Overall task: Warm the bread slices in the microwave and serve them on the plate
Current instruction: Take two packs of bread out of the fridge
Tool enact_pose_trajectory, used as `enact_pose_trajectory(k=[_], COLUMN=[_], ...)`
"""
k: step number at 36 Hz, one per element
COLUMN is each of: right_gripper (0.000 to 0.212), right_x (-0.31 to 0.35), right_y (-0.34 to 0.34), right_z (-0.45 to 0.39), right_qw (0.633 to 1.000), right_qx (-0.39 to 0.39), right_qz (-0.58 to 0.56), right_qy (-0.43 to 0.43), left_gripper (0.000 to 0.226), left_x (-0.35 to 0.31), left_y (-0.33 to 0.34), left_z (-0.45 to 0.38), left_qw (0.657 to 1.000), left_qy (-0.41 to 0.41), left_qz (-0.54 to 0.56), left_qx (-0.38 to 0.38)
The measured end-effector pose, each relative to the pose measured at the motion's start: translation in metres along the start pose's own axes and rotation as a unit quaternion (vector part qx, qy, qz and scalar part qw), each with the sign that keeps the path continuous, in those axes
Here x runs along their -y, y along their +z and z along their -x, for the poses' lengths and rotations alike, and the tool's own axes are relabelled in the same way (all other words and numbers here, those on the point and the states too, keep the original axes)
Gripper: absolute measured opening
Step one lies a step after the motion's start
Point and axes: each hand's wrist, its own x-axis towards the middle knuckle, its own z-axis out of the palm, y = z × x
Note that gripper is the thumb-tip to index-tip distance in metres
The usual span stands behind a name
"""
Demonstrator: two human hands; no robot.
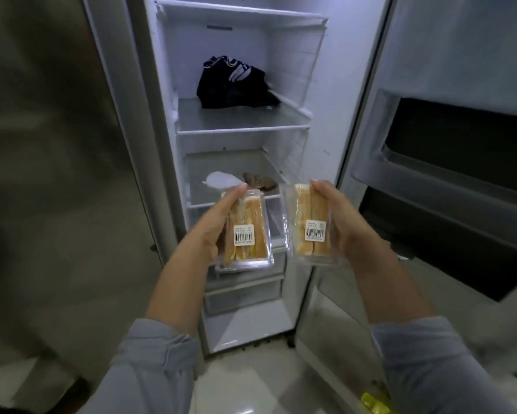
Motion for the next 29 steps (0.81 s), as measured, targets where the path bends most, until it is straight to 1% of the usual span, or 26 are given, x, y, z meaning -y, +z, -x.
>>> enact_pose_trajectory(k=[3,6,7,10,11,13,14,16,19,24,29], right_gripper=[0.03,0.045,0.046,0.037,0.036,0.033,0.033,0.032,0.03,0.033,0.036], right_x=[0.0,0.004,0.006,0.011,0.013,0.016,0.017,0.019,0.018,0.017,0.013], right_y=[-0.015,-0.029,-0.034,-0.05,-0.053,-0.065,-0.066,-0.073,-0.081,-0.104,-0.137], right_z=[0.041,0.079,0.092,0.133,0.143,0.173,0.182,0.213,0.252,0.307,0.344], right_qw=[1.0,0.997,0.996,0.993,0.993,0.989,0.987,0.979,0.975,0.964,0.948], right_qx=[-0.021,-0.066,-0.085,-0.115,-0.116,-0.143,-0.157,-0.198,-0.215,-0.26,-0.314], right_qz=[0.01,0.019,0.019,0.006,0.006,0.004,0.006,0.012,0.01,0.003,-0.006], right_qy=[-0.001,0.016,0.013,-0.012,-0.018,-0.035,-0.034,-0.037,-0.046,-0.05,-0.057], left_gripper=[0.042,0.042,0.041,0.04,0.043,0.05,0.053,0.051,0.05,0.064,0.051], left_x=[0.006,0.01,0.009,0.007,0.006,0.006,0.006,0.007,0.011,0.021,0.03], left_y=[0.022,0.044,0.052,0.076,0.081,0.098,0.102,0.118,0.138,0.173,0.214], left_z=[0.027,0.049,0.058,0.081,0.086,0.101,0.105,0.121,0.141,0.162,0.19], left_qw=[1.0,0.999,0.999,0.996,0.996,0.993,0.993,0.989,0.984,0.971,0.95], left_qy=[-0.003,0.007,0.008,0.007,0.004,0.002,0.002,0.001,-0.003,-0.016,-0.008], left_qz=[0.003,0.0,0.002,0.006,0.009,0.002,0.003,0.0,-0.01,-0.045,-0.073], left_qx=[0.023,0.044,0.053,0.086,0.09,0.115,0.12,0.147,0.18,0.233,0.302])
